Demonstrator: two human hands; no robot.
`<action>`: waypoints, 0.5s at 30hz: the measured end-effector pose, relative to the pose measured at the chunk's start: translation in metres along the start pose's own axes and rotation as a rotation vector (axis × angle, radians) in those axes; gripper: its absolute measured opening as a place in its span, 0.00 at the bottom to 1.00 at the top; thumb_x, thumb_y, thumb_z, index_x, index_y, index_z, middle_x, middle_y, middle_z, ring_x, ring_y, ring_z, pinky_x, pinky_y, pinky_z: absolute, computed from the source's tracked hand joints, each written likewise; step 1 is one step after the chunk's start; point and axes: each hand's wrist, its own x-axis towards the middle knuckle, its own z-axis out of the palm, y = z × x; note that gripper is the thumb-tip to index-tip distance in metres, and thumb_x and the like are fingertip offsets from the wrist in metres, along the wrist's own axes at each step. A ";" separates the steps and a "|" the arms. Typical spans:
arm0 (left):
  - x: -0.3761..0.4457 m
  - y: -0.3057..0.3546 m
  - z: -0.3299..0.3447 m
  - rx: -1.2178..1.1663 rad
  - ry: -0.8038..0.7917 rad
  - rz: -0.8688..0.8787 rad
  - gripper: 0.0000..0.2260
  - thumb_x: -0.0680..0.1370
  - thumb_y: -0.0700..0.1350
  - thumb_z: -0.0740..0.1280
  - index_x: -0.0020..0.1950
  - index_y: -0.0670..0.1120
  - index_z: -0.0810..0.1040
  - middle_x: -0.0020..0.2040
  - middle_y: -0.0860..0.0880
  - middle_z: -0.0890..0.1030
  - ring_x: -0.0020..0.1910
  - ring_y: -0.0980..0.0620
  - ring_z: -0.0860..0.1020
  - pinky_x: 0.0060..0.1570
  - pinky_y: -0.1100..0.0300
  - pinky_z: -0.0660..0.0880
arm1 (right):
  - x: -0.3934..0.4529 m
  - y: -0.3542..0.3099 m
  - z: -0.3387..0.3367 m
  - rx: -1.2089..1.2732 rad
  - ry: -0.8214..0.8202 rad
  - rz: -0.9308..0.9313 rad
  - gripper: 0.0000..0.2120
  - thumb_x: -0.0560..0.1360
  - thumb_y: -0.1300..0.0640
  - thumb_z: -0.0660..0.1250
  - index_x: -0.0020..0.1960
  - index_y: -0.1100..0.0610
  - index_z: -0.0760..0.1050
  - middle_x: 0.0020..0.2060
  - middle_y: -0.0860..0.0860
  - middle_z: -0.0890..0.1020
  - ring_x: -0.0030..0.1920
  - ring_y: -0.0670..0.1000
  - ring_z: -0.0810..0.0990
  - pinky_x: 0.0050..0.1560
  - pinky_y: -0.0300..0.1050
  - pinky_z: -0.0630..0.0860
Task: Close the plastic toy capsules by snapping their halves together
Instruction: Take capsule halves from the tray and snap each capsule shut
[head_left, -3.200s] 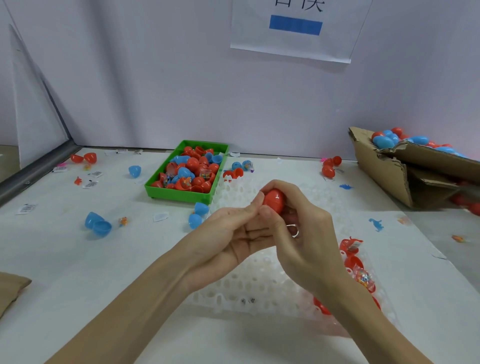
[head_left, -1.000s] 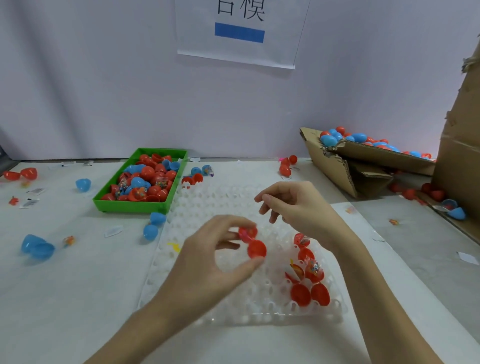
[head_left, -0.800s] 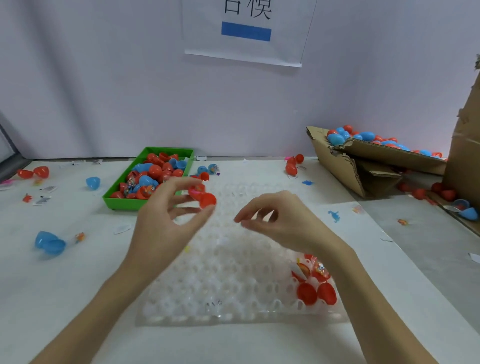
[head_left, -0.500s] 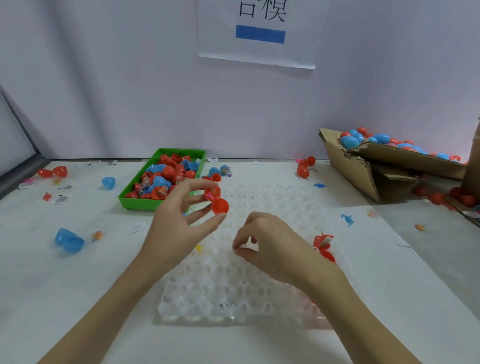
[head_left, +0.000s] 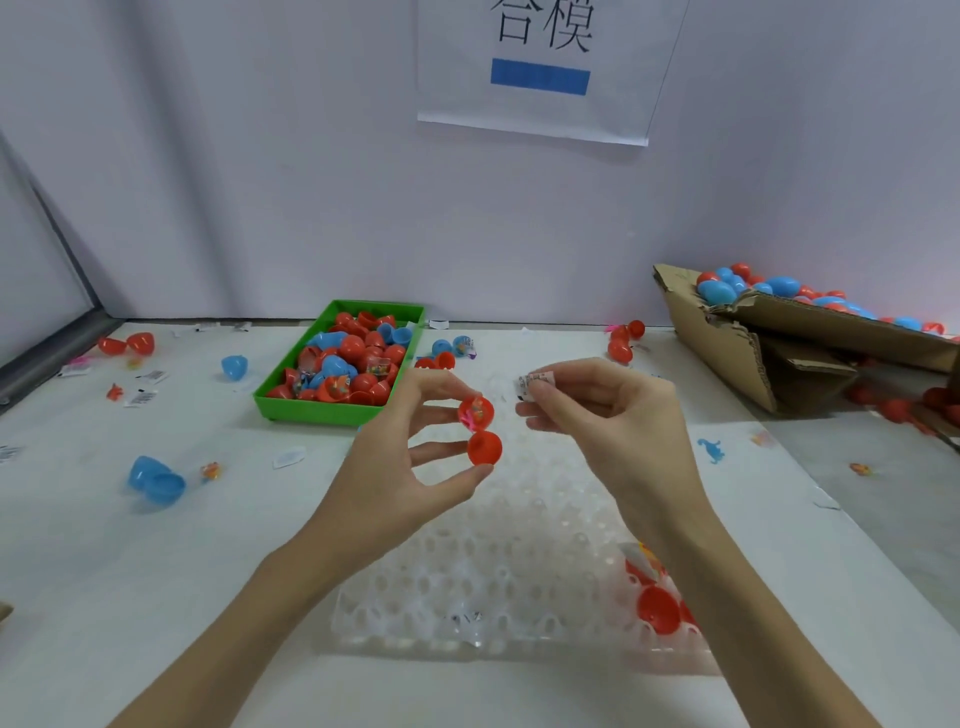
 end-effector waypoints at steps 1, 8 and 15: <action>-0.001 0.001 0.003 0.026 -0.007 0.011 0.26 0.73 0.40 0.81 0.65 0.53 0.73 0.61 0.58 0.80 0.64 0.54 0.80 0.55 0.64 0.81 | -0.001 -0.001 0.002 0.030 0.003 0.023 0.04 0.75 0.61 0.76 0.50 0.58 0.86 0.41 0.50 0.88 0.42 0.51 0.88 0.42 0.40 0.84; -0.005 0.007 0.013 0.110 -0.001 0.048 0.26 0.73 0.39 0.80 0.65 0.54 0.73 0.59 0.60 0.80 0.64 0.56 0.79 0.55 0.67 0.80 | -0.002 0.009 0.009 -0.268 -0.047 0.068 0.05 0.76 0.55 0.75 0.51 0.53 0.86 0.39 0.45 0.87 0.42 0.44 0.85 0.40 0.36 0.81; -0.005 0.006 0.013 0.185 0.043 0.042 0.29 0.73 0.41 0.80 0.69 0.54 0.72 0.62 0.60 0.79 0.63 0.61 0.78 0.55 0.70 0.79 | -0.003 0.009 0.010 -0.217 -0.113 0.118 0.02 0.78 0.55 0.73 0.48 0.50 0.84 0.36 0.42 0.86 0.39 0.41 0.84 0.35 0.29 0.77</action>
